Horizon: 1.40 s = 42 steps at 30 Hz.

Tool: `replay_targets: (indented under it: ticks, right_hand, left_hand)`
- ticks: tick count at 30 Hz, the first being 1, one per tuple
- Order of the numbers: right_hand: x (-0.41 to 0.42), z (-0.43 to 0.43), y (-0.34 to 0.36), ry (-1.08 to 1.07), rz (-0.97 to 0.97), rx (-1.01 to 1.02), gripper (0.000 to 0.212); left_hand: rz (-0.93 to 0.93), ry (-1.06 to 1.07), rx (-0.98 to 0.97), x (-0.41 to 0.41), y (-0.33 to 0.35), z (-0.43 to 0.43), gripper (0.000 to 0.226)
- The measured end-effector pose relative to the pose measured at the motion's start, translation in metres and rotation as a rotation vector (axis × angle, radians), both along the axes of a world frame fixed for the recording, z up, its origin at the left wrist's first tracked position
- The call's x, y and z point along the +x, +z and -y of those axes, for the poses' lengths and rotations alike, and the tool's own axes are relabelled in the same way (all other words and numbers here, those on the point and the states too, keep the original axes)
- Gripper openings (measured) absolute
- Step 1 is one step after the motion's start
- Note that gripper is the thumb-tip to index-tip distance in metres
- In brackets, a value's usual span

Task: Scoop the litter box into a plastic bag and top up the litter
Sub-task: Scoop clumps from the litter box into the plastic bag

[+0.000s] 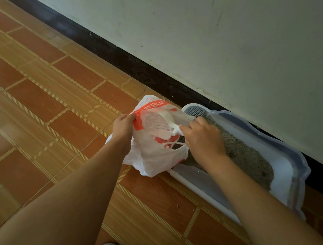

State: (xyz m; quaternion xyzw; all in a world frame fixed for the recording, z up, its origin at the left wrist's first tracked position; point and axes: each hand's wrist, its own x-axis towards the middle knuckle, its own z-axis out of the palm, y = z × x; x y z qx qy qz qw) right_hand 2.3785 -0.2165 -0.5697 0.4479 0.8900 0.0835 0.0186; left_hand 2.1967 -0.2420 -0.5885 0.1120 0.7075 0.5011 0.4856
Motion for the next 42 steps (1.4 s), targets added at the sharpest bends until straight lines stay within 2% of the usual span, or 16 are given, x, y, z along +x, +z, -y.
replay_targets:
  ticks: [8, 12, 15, 20, 24, 28, 31, 36, 42]
  right_hand:
    - [0.051, 0.003, -0.013, 0.043, -0.285, -0.006, 0.034]
    - [0.077, 0.009, -0.019, -0.009, -0.386, 0.02, 0.034]
    - [0.097, 0.013, -0.021, -0.124, -0.455, 0.058, 0.036]
    - [0.136, 0.015, -0.028, -0.459, -0.509, 0.044, 0.033]
    - [0.163, 0.023, -0.03, -0.61, -0.457, -0.034, 0.028]
    - [0.183, 0.036, -0.036, -0.673, -0.234, -0.102, 0.029]
    - [0.193, 0.043, -0.04, -0.712, -0.139, -0.14, 0.027]
    - [0.204, 0.047, -0.043, -0.839, -0.069, -0.164, 0.02]
    - [0.208, 0.046, -0.05, -0.974, -0.02, -0.294, 0.018]
  left_hand:
    - [-0.047, -0.046, 0.007, 0.013, 0.001, -0.006, 0.024]
    - [-0.078, -0.092, 0.012, 0.024, -0.002, -0.009, 0.027]
    - [-0.074, -0.105, -0.003, 0.033, -0.003, -0.014, 0.031]
    - [-0.115, -0.127, -0.015, 0.047, -0.008, -0.019, 0.032]
    - [-0.124, -0.131, -0.048, 0.057, -0.015, -0.022, 0.038]
    - [-0.133, -0.125, -0.064, 0.064, -0.017, -0.026, 0.039]
    - [-0.146, -0.116, -0.088, 0.067, -0.02, -0.028, 0.04]
    - [-0.164, -0.14, -0.068, 0.076, -0.023, -0.03, 0.04]
    - [-0.158, -0.139, -0.079, 0.079, -0.026, -0.032, 0.04]
